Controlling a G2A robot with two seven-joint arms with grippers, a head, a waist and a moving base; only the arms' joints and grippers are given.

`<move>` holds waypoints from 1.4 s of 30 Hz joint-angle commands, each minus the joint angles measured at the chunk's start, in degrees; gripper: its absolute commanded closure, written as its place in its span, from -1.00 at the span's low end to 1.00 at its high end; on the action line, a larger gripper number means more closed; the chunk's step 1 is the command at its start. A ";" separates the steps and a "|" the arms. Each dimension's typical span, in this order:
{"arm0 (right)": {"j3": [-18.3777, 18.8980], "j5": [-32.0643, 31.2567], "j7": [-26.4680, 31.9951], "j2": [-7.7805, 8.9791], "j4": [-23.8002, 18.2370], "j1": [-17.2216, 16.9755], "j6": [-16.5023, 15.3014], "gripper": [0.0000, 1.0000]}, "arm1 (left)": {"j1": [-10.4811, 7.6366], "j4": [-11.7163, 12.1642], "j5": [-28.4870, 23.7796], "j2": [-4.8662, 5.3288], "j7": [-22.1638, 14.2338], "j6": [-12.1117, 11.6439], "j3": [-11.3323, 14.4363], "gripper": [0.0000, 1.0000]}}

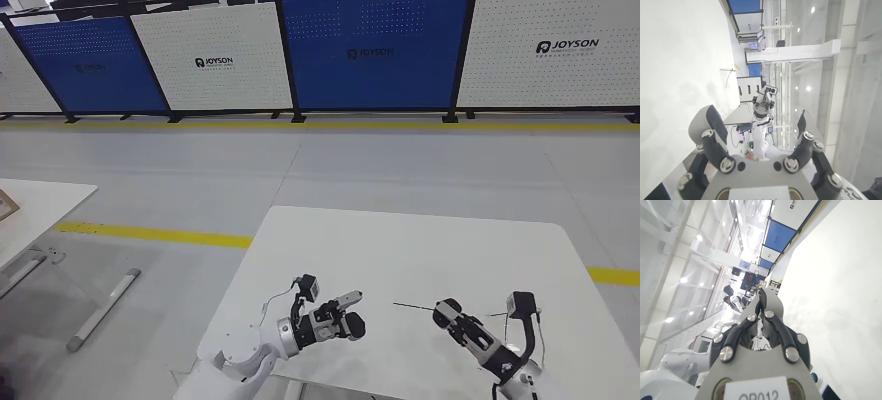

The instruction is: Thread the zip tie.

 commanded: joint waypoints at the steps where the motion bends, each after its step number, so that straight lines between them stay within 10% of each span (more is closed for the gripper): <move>1: 0.05 0.02 -0.02 0.01 0.01 -0.01 -0.02 1.00 | -0.13 0.12 -0.13 -0.05 0.62 -0.39 0.17 -1.00; 29: -6.31 5.19 -1.12 -1.85 4.24 4.30 -0.45 1.00 | -2.48 2.00 -4.76 -0.85 -1.47 -1.73 5.88 -1.00; 35: -6.31 5.19 -1.12 -1.85 4.24 4.30 -0.45 1.00 | -5.22 2.84 -1.46 -1.83 7.04 -3.88 9.37 -1.00; 42: -6.31 5.19 -1.12 -1.85 4.24 4.30 -0.45 1.00 | -6.19 4.03 -2.64 -2.12 7.41 -1.76 10.60 -1.00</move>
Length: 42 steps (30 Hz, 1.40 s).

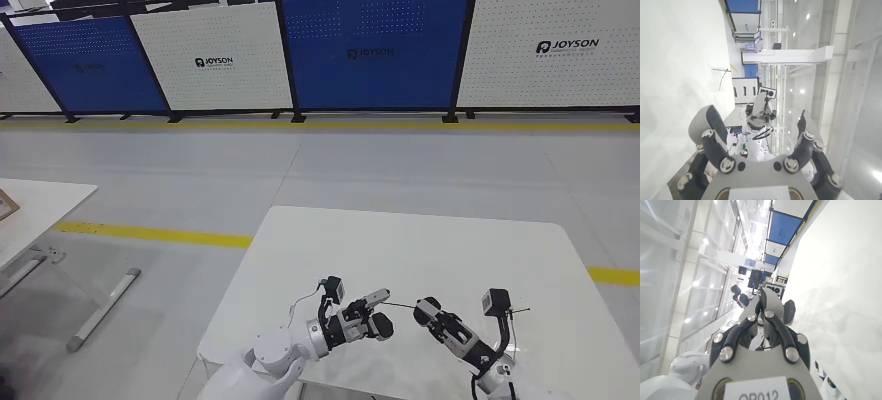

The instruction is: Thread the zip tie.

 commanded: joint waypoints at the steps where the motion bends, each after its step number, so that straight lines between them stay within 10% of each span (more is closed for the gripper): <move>1: 0.00 0.00 0.00 0.00 0.00 0.00 0.00 1.00 | 0.00 -0.01 0.05 0.00 0.00 -0.08 -0.01 -1.00; 26: -0.63 -3.36 1.17 -0.24 -0.68 -0.22 1.11 1.00 | -0.58 -1.84 1.65 -0.32 0.89 -3.42 1.92 -1.00; 42: -0.49 -3.36 1.05 -0.27 -0.80 -0.28 1.19 1.00 | 0.44 -2.37 5.79 -0.28 7.92 -5.25 1.34 -1.00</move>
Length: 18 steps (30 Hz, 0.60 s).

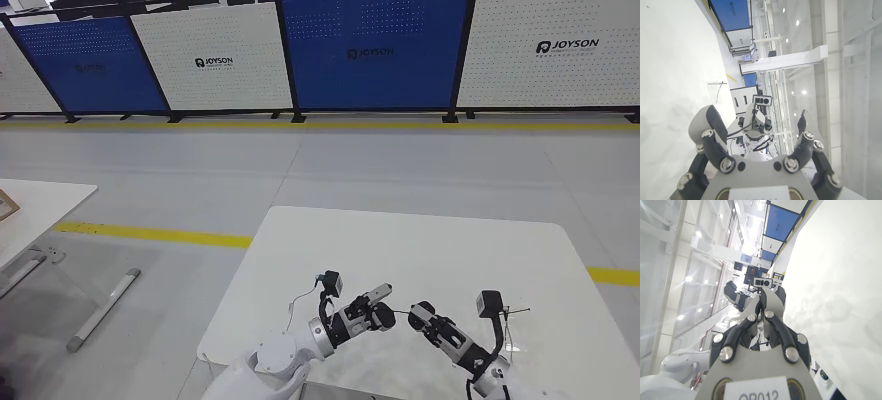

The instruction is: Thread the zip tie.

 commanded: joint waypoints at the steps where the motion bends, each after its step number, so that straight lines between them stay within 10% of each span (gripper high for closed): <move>1: 0.00 0.00 0.00 0.00 0.00 0.00 0.00 1.00 | -0.07 -0.06 0.23 -0.01 -0.10 0.35 0.23 -1.00; 9: 0.00 0.00 0.00 0.00 0.00 0.00 0.00 1.00 | -0.14 0.50 0.61 0.07 -0.19 -0.09 0.24 -0.98; 13: 0.00 0.00 0.00 0.00 0.00 0.00 0.00 1.00 | -0.04 0.81 0.13 0.11 -0.58 -0.65 0.16 0.06; 18: 0.00 0.00 0.00 0.00 0.00 0.00 0.00 1.00 | 0.54 0.43 0.02 0.29 -1.75 -0.84 0.17 0.36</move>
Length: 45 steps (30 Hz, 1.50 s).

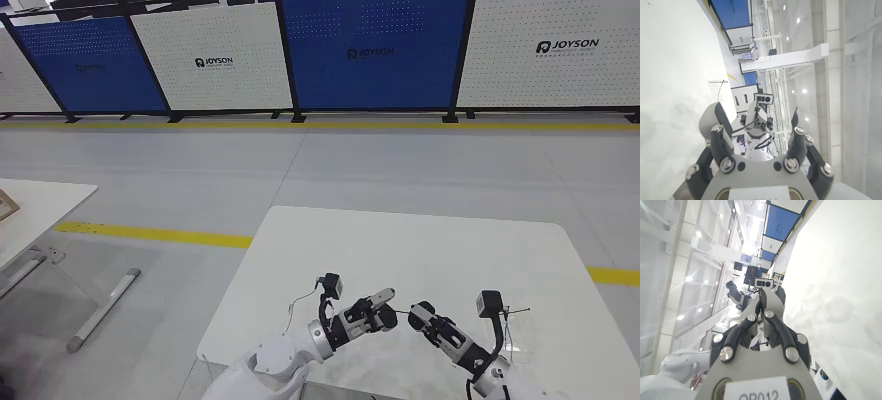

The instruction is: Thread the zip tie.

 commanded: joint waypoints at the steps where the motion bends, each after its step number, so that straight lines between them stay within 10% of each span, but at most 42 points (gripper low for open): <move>1: 0.00 0.00 0.00 0.00 0.00 0.00 0.00 1.00 | 0.25 -0.27 0.07 0.07 -0.24 0.00 -0.04 0.40; 29: 0.00 0.00 0.00 0.00 0.00 0.00 0.00 1.00 | 0.28 -0.37 2.56 0.35 0.96 -0.55 0.89 0.84; 39: 0.00 0.00 0.00 0.00 0.00 0.00 0.00 1.00 | 0.37 -0.57 1.93 0.58 -0.80 -0.60 0.91 0.70; 45: 0.00 0.00 0.00 0.00 0.00 0.00 0.00 1.00 | 0.28 -0.42 1.38 0.62 -0.35 -0.64 0.77 1.00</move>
